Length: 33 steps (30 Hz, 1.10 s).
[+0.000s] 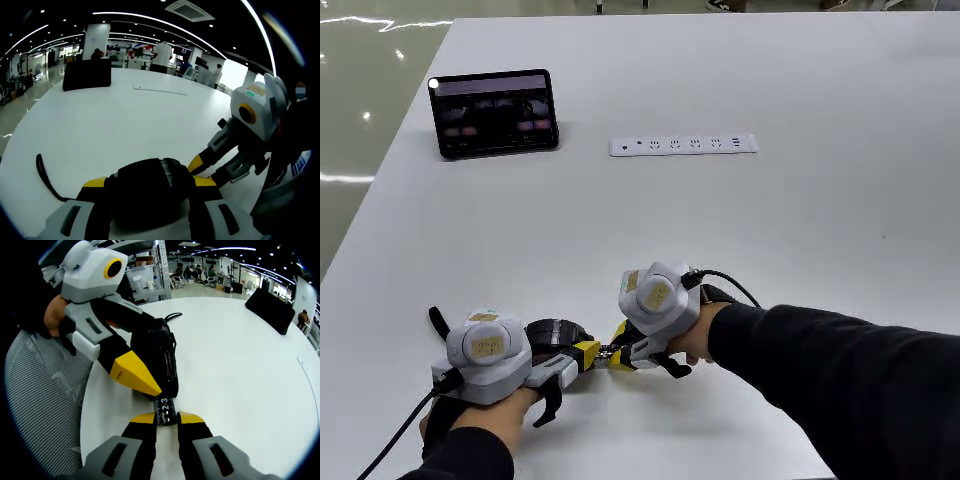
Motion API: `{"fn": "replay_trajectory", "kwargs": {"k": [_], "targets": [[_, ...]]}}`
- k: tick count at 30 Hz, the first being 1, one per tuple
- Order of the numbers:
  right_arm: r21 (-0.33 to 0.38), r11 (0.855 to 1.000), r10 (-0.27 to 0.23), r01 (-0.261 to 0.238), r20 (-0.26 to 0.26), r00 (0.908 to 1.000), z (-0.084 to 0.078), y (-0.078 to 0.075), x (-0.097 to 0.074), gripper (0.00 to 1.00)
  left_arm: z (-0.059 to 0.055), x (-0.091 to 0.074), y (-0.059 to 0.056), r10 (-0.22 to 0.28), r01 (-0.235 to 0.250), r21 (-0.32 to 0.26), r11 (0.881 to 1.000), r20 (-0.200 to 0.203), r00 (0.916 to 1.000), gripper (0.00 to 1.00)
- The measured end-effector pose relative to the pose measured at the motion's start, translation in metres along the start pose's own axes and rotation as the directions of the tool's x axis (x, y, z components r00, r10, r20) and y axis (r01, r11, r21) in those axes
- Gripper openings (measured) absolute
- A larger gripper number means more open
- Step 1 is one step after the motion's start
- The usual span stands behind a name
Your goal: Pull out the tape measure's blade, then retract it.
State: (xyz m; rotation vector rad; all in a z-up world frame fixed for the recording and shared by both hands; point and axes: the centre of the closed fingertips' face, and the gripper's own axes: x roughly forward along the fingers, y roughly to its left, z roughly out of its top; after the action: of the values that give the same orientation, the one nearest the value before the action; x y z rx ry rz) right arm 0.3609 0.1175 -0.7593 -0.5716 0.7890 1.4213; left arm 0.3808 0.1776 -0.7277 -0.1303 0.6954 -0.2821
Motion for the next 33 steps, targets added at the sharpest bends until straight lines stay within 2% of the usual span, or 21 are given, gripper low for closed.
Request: {"fn": "replay_trajectory", "kwargs": {"k": [14, 33], "targets": [[-0.025, 1.0, -0.013, 0.013, 0.009, 0.9999, -0.0032, -0.0008, -0.0039, 0.11, 0.0004, 0.0003, 0.0006, 0.002, -0.002, -0.004, 1.0, 0.002, 1.0, 0.59], [-0.036, 0.999, -0.006, 0.006, -0.004, 1.0, 0.0051, 0.0007, 0.0044, 0.1, -0.0001, -0.0002, 0.0008, 0.001, -0.001, -0.007, 1.0, -0.001, 1.0, 0.59]]}}
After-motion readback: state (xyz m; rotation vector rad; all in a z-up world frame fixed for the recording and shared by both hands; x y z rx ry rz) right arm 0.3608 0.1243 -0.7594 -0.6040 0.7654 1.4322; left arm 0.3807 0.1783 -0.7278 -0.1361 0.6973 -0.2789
